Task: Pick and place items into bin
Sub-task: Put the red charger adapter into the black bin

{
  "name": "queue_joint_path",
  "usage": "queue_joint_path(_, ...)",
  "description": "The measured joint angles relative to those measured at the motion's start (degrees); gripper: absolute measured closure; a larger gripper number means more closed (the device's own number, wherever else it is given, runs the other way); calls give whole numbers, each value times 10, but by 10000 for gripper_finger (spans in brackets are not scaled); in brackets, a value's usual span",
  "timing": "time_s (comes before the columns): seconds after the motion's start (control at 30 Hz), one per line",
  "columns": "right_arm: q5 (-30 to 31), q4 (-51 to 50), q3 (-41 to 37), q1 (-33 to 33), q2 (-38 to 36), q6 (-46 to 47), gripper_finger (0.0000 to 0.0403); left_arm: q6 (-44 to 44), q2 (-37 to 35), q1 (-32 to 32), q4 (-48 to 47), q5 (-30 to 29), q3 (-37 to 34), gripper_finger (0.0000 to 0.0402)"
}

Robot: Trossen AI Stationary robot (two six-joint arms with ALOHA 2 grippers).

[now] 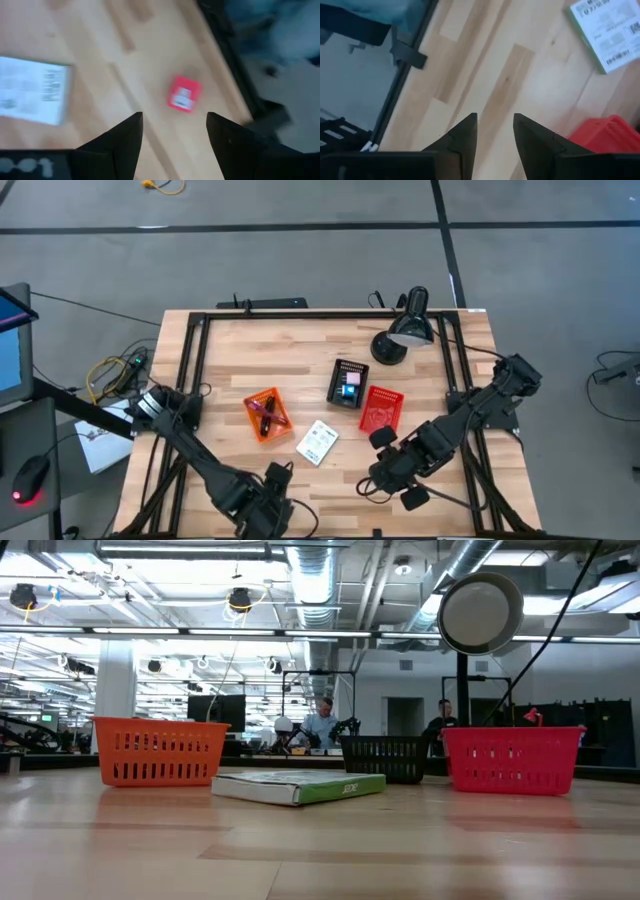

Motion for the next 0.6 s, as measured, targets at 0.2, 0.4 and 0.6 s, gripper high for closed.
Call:
queue_joint_path(0.2,-1,67,0,1,0,33,282,-54,9,2,-7,-12,0,190)
queue_joint_path(0.4,-1,112,0,10,1,70,282,6,60,-13,23,22,0,190)
queue_joint_path(0.6,0,147,0,20,2,128,282,23,103,-32,35,28,0,190)
